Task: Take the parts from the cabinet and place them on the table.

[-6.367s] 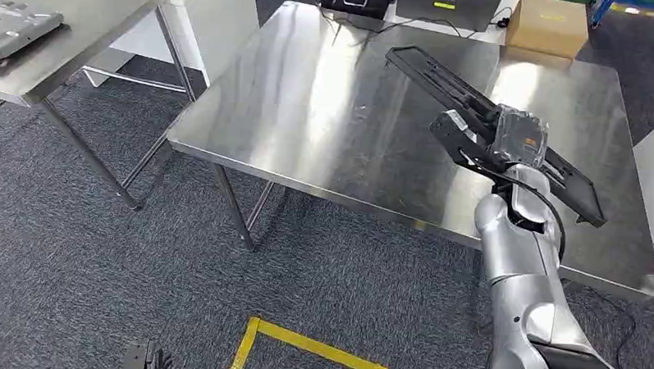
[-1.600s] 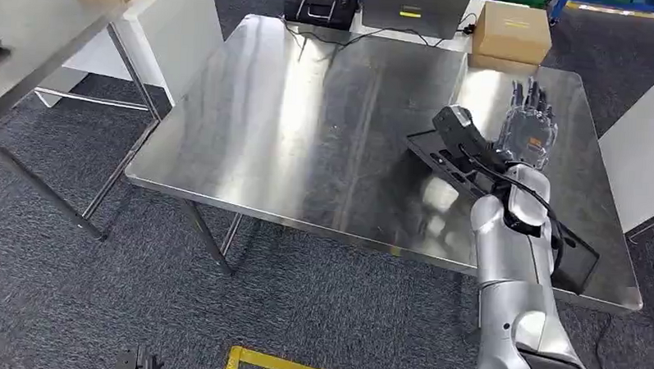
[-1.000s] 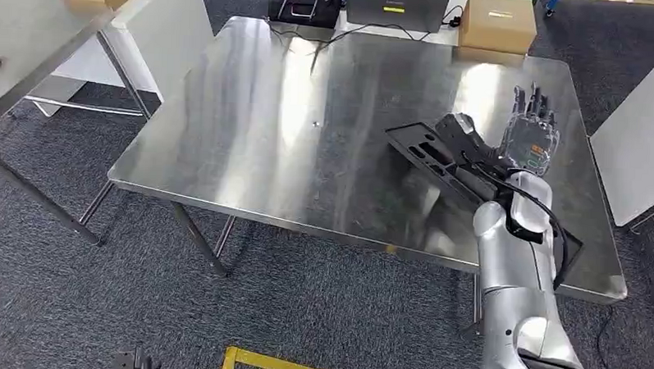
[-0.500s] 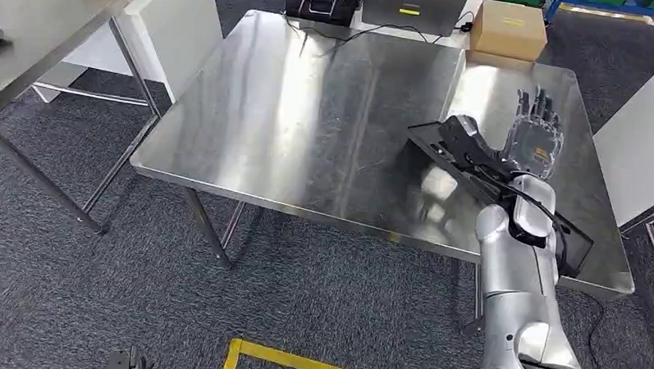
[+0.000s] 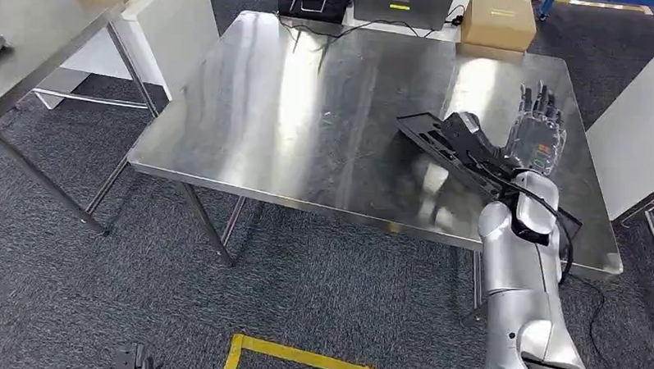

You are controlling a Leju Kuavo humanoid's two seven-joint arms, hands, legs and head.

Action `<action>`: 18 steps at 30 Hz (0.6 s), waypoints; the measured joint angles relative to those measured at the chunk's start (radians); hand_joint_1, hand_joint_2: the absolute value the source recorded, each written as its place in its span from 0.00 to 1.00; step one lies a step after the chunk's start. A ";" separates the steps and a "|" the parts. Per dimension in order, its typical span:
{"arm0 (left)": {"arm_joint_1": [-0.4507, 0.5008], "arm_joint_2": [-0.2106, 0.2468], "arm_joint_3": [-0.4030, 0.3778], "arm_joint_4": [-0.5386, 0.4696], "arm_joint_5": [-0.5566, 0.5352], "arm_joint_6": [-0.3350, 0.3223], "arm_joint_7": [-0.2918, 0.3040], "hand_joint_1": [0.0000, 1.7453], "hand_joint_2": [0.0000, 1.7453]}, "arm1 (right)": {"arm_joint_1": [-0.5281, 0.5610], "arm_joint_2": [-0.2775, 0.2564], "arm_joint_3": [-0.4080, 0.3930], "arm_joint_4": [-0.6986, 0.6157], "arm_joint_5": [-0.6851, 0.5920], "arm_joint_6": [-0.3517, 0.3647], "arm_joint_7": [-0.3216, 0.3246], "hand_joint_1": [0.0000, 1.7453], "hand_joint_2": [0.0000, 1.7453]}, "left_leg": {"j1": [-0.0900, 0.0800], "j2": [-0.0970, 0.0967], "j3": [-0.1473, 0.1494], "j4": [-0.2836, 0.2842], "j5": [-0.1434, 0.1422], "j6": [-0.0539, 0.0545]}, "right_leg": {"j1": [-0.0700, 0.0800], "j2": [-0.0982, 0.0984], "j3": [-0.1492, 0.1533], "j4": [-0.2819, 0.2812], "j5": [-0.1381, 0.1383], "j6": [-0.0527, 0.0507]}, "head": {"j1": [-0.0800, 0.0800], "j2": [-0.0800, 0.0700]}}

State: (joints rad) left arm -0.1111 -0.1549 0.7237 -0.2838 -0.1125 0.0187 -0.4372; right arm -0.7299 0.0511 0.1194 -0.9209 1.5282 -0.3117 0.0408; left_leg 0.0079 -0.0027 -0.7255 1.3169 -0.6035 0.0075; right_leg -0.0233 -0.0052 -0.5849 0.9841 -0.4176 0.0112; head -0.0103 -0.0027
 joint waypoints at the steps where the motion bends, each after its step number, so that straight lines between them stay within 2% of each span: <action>1: 0.000 0.000 0.000 0.000 0.001 0.004 0.001 0.00 0.00 | 0.000 0.000 0.000 0.002 -0.001 -0.001 -0.001 0.00 0.00 | 0.007 0.000 0.009 -0.007 0.012 -0.004 | -0.003 0.000 -0.007 0.001 0.005 0.002 | 0.000 0.000; 2: -0.001 0.000 0.002 0.000 0.003 0.008 0.002 0.00 0.00 | -0.001 0.001 0.001 0.004 -0.002 -0.002 -0.002 0.00 0.00 | 0.012 0.000 0.040 -0.057 0.041 -0.009 | -0.007 0.000 -0.012 0.004 0.008 0.006 | 0.000 0.000; 3: -0.001 0.000 0.003 0.000 0.006 0.011 0.003 0.00 0.00 | -0.002 0.002 0.002 0.005 -0.002 -0.003 -0.002 0.00 0.00 | 0.017 0.001 0.091 -0.141 0.079 -0.015 | -0.011 0.000 -0.017 0.009 0.010 0.010 | 0.000 0.000; 4: -0.003 0.000 0.005 0.000 0.009 0.013 0.003 0.00 0.00 | -0.006 0.002 0.003 0.006 -0.002 -0.003 -0.003 0.00 0.00 | 0.025 0.001 0.155 -0.247 0.120 -0.022 | -0.015 0.000 -0.022 0.017 0.011 0.013 | 0.000 0.000; 5: -0.006 -0.003 0.005 0.001 0.011 0.014 0.004 0.00 0.00 | -0.013 0.005 0.005 0.006 -0.003 -0.003 -0.003 0.00 0.00 | 0.025 -0.006 0.175 -0.290 0.100 -0.030 | -0.013 0.001 -0.030 0.022 0.014 0.017 | -0.001 0.000; 6: -0.007 -0.003 0.006 0.001 0.013 0.016 0.005 0.00 0.00 | -0.021 0.006 0.006 0.008 -0.003 -0.003 -0.003 0.00 0.00 | 0.019 -0.016 0.165 -0.290 0.116 -0.016 | -0.005 0.002 -0.038 0.030 0.016 0.027 | 0.001 0.000; 7: -0.008 -0.003 0.007 0.002 0.016 0.019 0.006 0.00 0.00 | -0.026 0.011 0.009 0.010 -0.003 -0.004 -0.005 0.00 0.00 | 0.014 -0.013 0.157 -0.283 0.120 -0.009 | -0.002 0.004 -0.043 0.026 0.024 0.038 | 0.003 0.000; 9: -0.009 -0.003 0.007 0.002 0.019 0.025 0.006 0.00 0.00 | -0.029 0.014 0.010 0.015 -0.005 -0.004 -0.005 0.00 0.00 | 0.003 -0.013 0.149 -0.281 0.131 0.010 | -0.006 0.005 -0.044 0.014 0.039 0.060 | 0.005 0.000; 10: -0.009 -0.003 0.007 0.003 0.020 0.026 0.006 0.00 0.00 | -0.030 0.014 0.010 0.019 -0.005 -0.004 -0.004 0.00 0.00 | 0.008 -0.011 0.145 -0.290 0.144 0.028 | -0.010 0.004 -0.051 0.016 0.035 0.063 | 0.005 0.000; 11: -0.010 -0.004 0.008 0.003 0.020 0.026 0.006 0.00 0.00 | -0.031 0.014 0.010 0.021 -0.005 -0.004 -0.004 0.00 0.00 | 0.007 -0.008 0.136 -0.291 0.153 0.040 | -0.013 0.003 -0.069 0.040 0.005 0.057 | 0.005 0.000; 12: -0.011 -0.003 0.008 0.003 0.020 0.026 0.006 0.00 0.00 | -0.033 0.015 0.011 0.023 -0.005 -0.004 -0.005 0.00 0.00 | 0.006 -0.008 0.124 -0.290 0.161 0.052 | -0.011 0.004 -0.091 0.103 -0.047 0.047 | 0.010 0.000; 14: -0.010 -0.003 0.008 0.004 0.020 0.026 0.006 0.00 0.00 | -0.035 0.015 0.011 0.027 -0.006 -0.004 -0.004 0.00 0.00 | 0.000 -0.007 0.100 -0.290 0.179 0.060 | -0.008 0.004 -0.150 0.271 -0.135 0.040 | 0.011 0.000; 15: -0.010 -0.003 0.008 0.004 0.020 0.026 0.006 0.00 0.00 | -0.034 0.015 0.011 0.029 -0.006 -0.004 -0.004 0.00 0.00 | -0.004 -0.007 0.087 -0.290 0.189 0.061 | -0.004 0.004 -0.164 0.334 -0.158 0.043 | 0.012 0.000; 16: -0.010 -0.004 0.008 0.005 0.020 0.026 0.006 0.00 0.00 | -0.034 0.016 0.011 0.032 -0.006 -0.004 -0.004 0.00 0.00 | -0.008 -0.007 0.075 -0.289 0.198 0.062 | -0.002 0.004 -0.160 0.359 -0.162 0.049 | 0.011 0.000; 17: -0.010 -0.004 0.008 0.005 0.020 0.026 0.006 0.00 0.00 | -0.034 0.016 0.011 0.034 -0.006 -0.004 -0.005 0.00 0.00 | -0.012 -0.007 0.063 -0.289 0.207 0.063 | 0.002 0.004 -0.133 0.341 -0.149 0.053 | 0.012 0.000; 18: -0.010 -0.004 0.008 0.006 0.020 0.026 0.006 0.00 0.00 | -0.035 0.017 0.011 0.035 -0.007 -0.006 -0.005 0.00 0.00 | -0.015 -0.007 0.051 -0.289 0.217 0.063 | 0.008 0.004 -0.081 0.279 -0.121 0.056 | 0.012 0.000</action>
State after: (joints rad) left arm -0.1214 -0.1591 0.7321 -0.2781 -0.0927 0.0446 -0.4311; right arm -0.7650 0.0679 0.1305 -0.8854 1.5213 -0.3174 0.0362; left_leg -0.0075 -0.0096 -0.6740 1.0280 -0.3863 0.0702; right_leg -0.0149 -0.0008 -0.6656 1.2629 -0.5388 0.0674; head 0.0019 -0.0027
